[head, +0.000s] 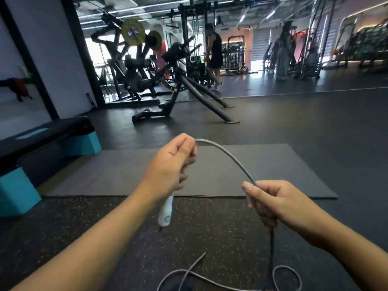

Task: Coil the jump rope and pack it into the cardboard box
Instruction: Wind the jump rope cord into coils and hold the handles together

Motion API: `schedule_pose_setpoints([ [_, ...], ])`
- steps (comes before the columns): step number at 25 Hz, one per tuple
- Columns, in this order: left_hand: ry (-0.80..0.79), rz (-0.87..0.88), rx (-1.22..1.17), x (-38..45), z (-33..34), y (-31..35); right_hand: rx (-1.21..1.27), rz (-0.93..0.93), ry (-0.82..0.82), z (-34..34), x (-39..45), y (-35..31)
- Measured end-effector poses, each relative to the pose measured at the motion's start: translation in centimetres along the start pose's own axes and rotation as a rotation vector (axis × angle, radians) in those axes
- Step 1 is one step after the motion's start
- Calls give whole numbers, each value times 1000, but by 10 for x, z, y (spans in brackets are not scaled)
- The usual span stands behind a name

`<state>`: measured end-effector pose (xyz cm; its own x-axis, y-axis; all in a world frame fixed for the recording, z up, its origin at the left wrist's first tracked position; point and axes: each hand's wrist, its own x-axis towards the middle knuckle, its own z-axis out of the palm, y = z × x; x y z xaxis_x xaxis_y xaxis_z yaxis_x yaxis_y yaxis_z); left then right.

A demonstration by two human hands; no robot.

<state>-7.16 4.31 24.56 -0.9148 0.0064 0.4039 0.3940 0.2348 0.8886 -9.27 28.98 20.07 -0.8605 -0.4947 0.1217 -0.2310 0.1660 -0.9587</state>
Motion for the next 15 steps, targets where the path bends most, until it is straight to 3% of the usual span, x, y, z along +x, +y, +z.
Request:
schedule_pose_setpoints([
  [2,216,-38,-415,16,2,17,76,17,31,1,-4,3],
  [5,541,-88,-844,30,20,23,246,-47,4,20,1,-1],
  [9,838,-182,-981,26,46,14,270,-195,20,46,9,-16],
  [11,894,-284,-765,15,46,9,263,-213,124,46,9,-23],
  [13,930,-330,-185,1,36,6,192,-212,155,36,8,-29],
  [14,885,-223,139,-6,28,8,127,-215,133,29,7,-33],
  [15,761,2,404,-10,21,15,54,-221,98,22,6,-37],
])
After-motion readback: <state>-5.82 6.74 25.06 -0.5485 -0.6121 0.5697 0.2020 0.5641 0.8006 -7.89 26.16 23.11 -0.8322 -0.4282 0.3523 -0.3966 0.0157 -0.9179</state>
